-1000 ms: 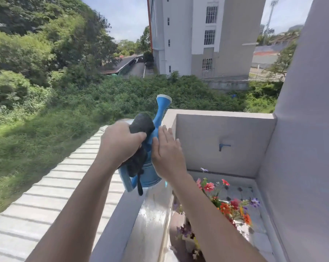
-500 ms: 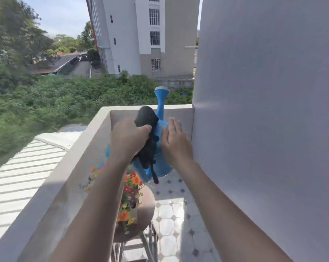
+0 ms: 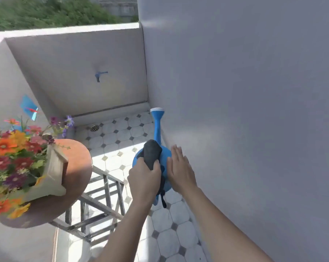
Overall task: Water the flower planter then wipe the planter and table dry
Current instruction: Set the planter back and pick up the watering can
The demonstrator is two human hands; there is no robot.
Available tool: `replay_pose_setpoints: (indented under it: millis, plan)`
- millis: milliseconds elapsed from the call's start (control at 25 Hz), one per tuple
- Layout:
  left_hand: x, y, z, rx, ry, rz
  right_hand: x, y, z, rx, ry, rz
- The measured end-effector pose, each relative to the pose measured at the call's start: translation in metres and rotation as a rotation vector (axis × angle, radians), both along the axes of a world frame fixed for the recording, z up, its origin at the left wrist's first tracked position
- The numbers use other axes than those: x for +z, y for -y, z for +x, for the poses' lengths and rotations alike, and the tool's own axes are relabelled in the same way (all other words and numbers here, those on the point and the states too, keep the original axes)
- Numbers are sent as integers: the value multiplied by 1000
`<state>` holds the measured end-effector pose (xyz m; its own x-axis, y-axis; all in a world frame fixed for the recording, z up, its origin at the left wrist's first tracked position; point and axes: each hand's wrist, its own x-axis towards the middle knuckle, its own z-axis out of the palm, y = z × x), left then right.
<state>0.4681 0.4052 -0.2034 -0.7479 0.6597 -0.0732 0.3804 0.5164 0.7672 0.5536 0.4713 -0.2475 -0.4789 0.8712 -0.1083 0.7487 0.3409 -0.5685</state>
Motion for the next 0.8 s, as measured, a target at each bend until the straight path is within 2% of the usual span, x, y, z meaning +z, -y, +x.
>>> replay_pose_setpoints:
  millis: [400, 640, 800]
  plan:
    - [-402, -27, 25, -9, 163, -199, -410, -24, 24, 40, 248, -160]
    - [-559, -35, 35, -13, 171, -232, -552, -34, 36, 62, 293, -217]
    - [-611, -44, 35, -23, 122, -238, -602, -43, 33, 52, 295, -215]
